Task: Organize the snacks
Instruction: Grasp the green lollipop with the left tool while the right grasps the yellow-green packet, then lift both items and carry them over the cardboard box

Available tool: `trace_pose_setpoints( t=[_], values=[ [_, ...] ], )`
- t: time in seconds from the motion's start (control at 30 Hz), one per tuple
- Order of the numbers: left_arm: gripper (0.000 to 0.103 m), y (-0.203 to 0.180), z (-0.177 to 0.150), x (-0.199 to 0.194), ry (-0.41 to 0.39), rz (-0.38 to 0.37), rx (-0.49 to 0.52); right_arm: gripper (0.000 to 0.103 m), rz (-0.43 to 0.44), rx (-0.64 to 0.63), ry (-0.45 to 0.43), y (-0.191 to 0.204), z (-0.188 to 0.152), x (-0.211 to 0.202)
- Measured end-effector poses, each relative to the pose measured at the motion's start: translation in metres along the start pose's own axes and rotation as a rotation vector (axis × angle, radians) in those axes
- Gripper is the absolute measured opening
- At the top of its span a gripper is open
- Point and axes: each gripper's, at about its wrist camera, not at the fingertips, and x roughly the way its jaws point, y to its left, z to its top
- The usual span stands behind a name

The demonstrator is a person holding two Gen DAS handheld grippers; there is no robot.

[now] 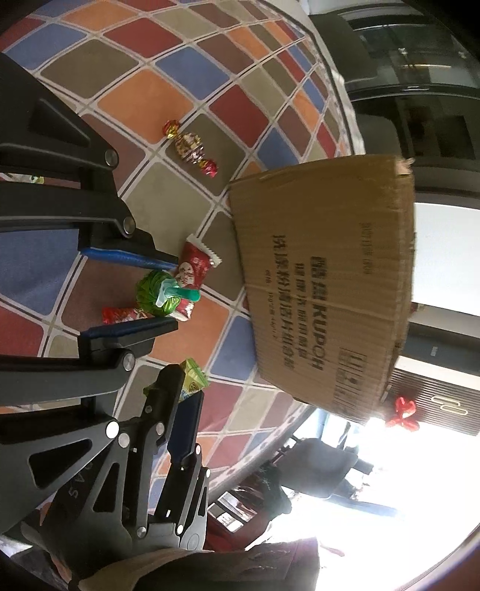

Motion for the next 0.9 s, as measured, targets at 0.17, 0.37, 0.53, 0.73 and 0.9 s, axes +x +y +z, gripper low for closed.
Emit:
trace_pose_setpoints(
  t=[0.17,0.37,0.53,0.73,0.9],
  values=[
    [0.027,0.0,0.008,-0.016,-0.042,0.008,0.005,0.023,-0.003,0.01,-0.055,0.003,0.009,-0.019],
    [0.027,0.001,0.025,-0.034,-0.103,0.024,0.008,0.023,-0.007,0.024,-0.116,0.003,0.024,-0.038],
    [0.027,0.002,0.045,-0.05,-0.161,0.036,0.009,0.023,-0.01,0.043,-0.175,0.001,0.043,-0.052],
    [0.027,0.006,0.074,-0.067,-0.229,0.05,0.012,0.023,-0.024,0.052,-0.243,0.0,0.068,-0.069],
    [0.027,0.009,0.1,-0.076,-0.272,0.061,0.022,0.023,-0.023,0.065,-0.284,-0.001,0.09,-0.08]
  ],
)
